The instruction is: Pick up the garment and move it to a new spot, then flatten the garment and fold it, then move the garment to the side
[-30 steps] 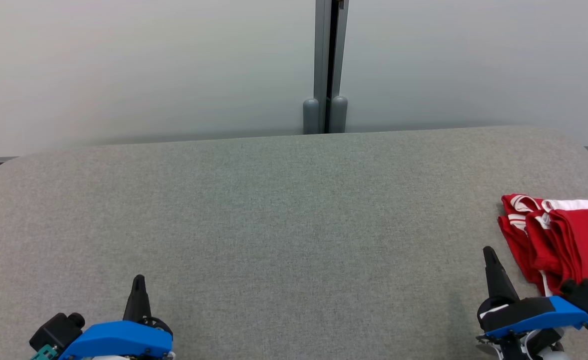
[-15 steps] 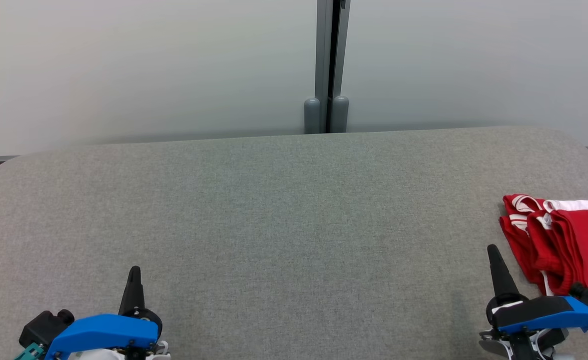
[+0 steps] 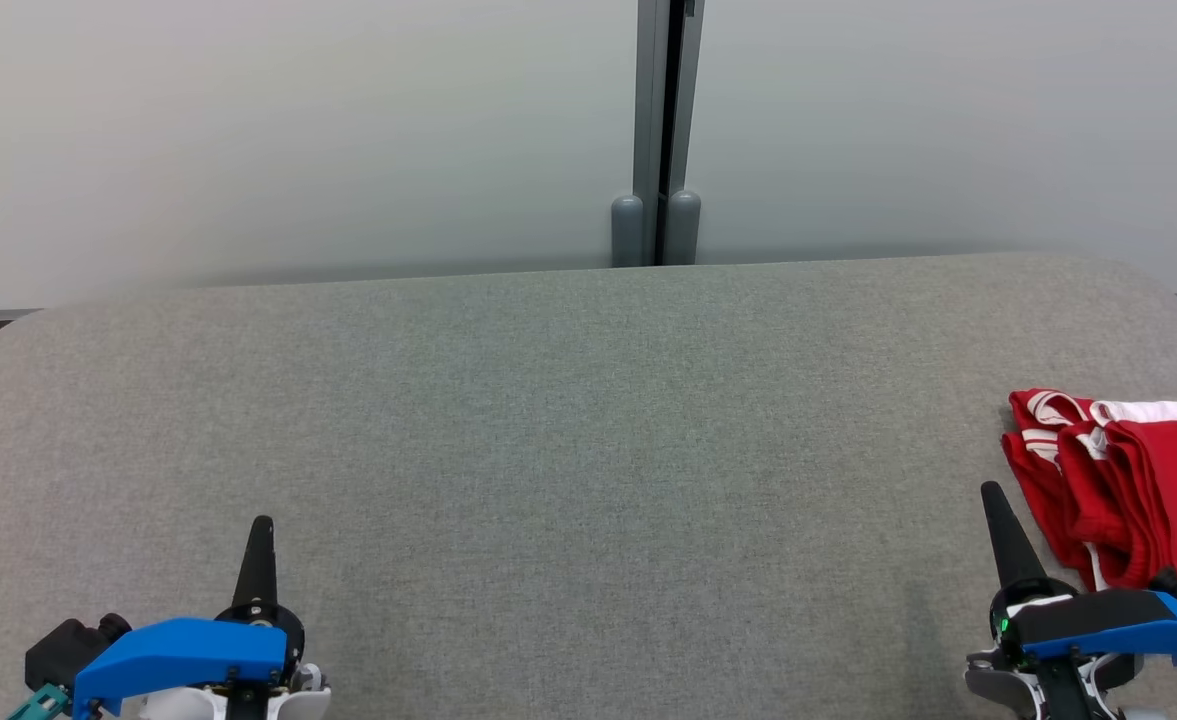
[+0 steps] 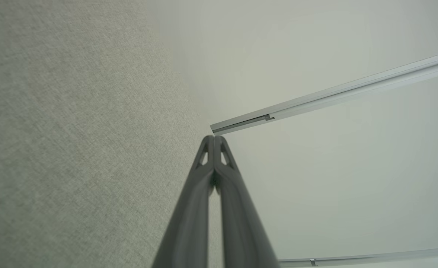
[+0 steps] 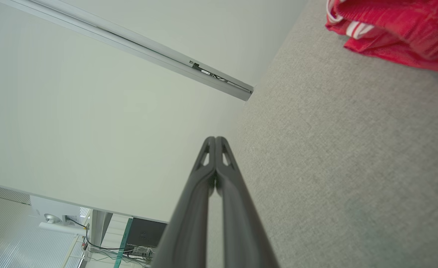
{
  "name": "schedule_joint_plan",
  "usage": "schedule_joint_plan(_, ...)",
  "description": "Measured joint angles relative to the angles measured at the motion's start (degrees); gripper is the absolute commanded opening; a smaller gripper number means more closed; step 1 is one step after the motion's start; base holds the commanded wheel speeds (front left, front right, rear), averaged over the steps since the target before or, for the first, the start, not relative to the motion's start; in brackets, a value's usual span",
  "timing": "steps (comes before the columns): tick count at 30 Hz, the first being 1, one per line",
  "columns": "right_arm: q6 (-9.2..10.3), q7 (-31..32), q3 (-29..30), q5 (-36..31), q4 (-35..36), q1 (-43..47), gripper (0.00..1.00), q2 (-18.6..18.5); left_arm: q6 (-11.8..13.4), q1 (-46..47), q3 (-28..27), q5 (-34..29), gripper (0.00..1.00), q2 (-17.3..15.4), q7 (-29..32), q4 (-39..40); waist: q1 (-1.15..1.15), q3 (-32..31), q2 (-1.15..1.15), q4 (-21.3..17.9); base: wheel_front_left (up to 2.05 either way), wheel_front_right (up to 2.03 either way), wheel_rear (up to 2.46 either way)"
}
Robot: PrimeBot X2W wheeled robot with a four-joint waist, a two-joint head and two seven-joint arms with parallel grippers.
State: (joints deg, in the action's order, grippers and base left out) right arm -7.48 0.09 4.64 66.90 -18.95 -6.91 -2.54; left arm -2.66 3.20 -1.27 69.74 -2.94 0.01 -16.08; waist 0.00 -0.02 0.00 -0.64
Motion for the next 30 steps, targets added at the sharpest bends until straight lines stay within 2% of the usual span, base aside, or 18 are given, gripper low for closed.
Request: schedule_joint_plan(30,0.00,3.9,1.1,15.1,3.0,0.1,0.00,-0.1,-2.8,1.7,-3.3,13.5,0.00,0.0,4.0,1.2,0.00,0.1,0.00,0.4,0.00,0.00,0.00)
